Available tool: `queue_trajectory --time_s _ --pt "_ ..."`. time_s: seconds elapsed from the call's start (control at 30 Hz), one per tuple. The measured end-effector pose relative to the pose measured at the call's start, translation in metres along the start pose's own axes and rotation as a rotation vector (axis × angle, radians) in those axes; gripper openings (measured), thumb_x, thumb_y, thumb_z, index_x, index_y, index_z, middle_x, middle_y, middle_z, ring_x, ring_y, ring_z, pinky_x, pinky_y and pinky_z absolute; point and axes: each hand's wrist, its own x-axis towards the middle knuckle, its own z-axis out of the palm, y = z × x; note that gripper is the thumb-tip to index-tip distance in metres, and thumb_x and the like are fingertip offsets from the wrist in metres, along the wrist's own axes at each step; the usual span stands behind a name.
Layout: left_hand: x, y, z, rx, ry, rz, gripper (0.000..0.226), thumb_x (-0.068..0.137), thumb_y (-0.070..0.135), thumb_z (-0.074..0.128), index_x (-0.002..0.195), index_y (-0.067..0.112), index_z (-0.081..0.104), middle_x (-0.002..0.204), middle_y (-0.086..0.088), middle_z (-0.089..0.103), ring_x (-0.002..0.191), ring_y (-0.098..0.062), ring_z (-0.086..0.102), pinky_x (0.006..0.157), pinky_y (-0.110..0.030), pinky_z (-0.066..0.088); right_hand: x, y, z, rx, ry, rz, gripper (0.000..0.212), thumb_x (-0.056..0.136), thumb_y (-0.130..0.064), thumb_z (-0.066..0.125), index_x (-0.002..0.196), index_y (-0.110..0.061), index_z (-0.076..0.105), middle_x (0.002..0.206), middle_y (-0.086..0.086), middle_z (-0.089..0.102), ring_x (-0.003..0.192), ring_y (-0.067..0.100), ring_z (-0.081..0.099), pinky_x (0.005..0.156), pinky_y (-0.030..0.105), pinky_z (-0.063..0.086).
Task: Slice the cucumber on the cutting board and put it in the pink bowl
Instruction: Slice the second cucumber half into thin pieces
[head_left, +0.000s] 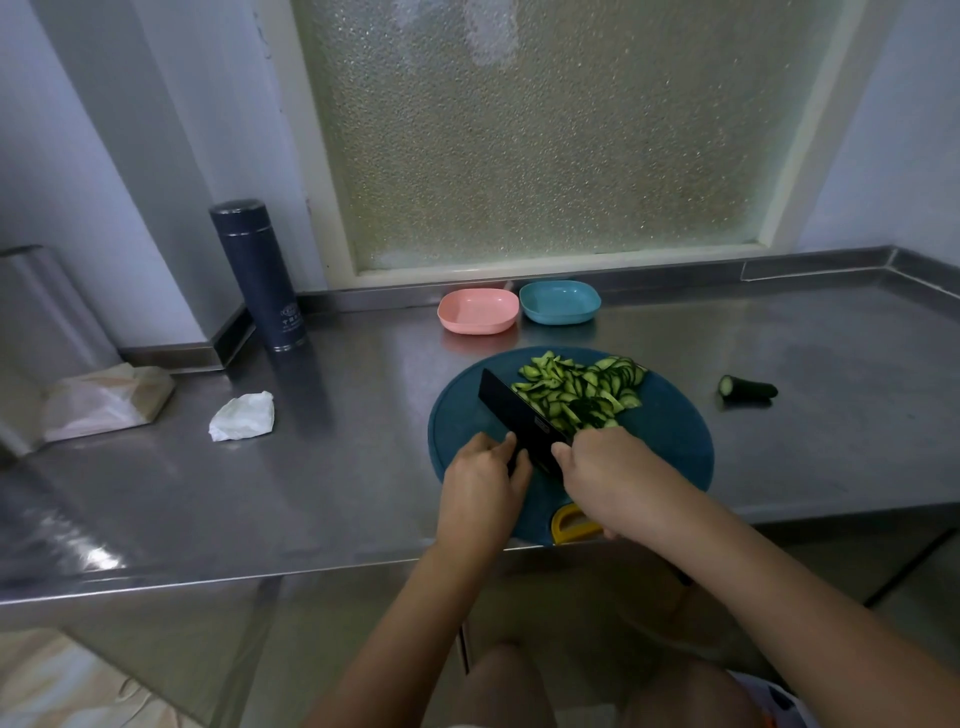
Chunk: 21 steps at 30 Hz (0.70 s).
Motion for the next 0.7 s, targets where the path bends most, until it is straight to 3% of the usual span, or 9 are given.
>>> queue_trajectory --time_s 0.07,0.2,0.33,0.47,0.63,0.7 --pt "0.000 -0.002 0.001 -0.002 0.006 0.000 0.016 0.080 0.013 0.067 0.089 0.001 0.072 0.065 -0.010 0.060 0.050 -0.022 0.057 0.048 -0.023 0.039 0.001 0.001 0.002 0.010 -0.002 -0.007 0.035 0.104 -0.030 0.028 0.084 -0.010 0.049 0.065 0.003 0.043 0.071 0.019 0.051 0.052 0.022 0.036" --pt "0.001 -0.004 0.003 0.000 0.007 0.007 0.022 0.079 0.019 0.060 0.085 0.002 0.072 0.062 -0.008 0.058 0.047 -0.020 0.055 0.044 -0.024 0.041 0.008 0.000 0.007 -0.005 0.006 -0.011 0.042 0.105 -0.031 0.026 0.098 -0.004 0.058 0.070 0.004 0.045 0.076 0.024 0.054 0.052 0.023 0.034" --pt "0.001 -0.005 0.003 0.004 -0.007 0.006 0.022 0.078 0.020 0.059 0.082 0.002 0.072 0.059 -0.007 0.057 0.046 -0.019 0.054 0.041 -0.024 0.043 0.015 -0.005 0.019 -0.075 0.037 -0.046 0.039 0.104 -0.027 0.029 0.076 -0.011 0.052 0.069 0.000 0.042 0.078 0.021 0.050 0.052 0.028 0.033" --pt "-0.001 -0.006 0.003 -0.015 -0.021 0.012 0.027 0.084 0.019 0.059 0.102 0.001 0.070 0.070 -0.010 0.061 0.056 -0.021 0.059 0.049 -0.024 0.043 0.020 -0.006 0.023 -0.042 0.044 -0.032 0.036 0.104 -0.025 0.030 0.095 -0.006 0.060 0.071 -0.001 0.043 0.082 0.024 0.055 0.065 0.028 0.037" --pt "-0.004 -0.006 0.001 -0.054 -0.026 0.004 0.032 0.089 0.017 0.057 0.117 0.003 0.063 0.085 -0.011 0.063 0.071 -0.023 0.060 0.061 -0.024 0.042 0.020 -0.001 0.019 -0.042 0.007 0.025 0.042 0.104 -0.030 0.027 0.079 -0.006 0.052 0.069 0.004 0.045 0.081 0.025 0.058 0.054 0.028 0.036" --pt "-0.003 -0.005 0.002 -0.050 -0.024 0.007 0.031 0.088 0.016 0.058 0.115 0.002 0.064 0.084 -0.012 0.063 0.070 -0.023 0.061 0.060 -0.025 0.043 0.016 0.000 0.018 -0.017 0.006 0.036 0.046 0.104 -0.032 0.027 0.067 -0.010 0.041 0.063 0.004 0.044 0.068 0.021 0.055 0.054 0.025 0.038"
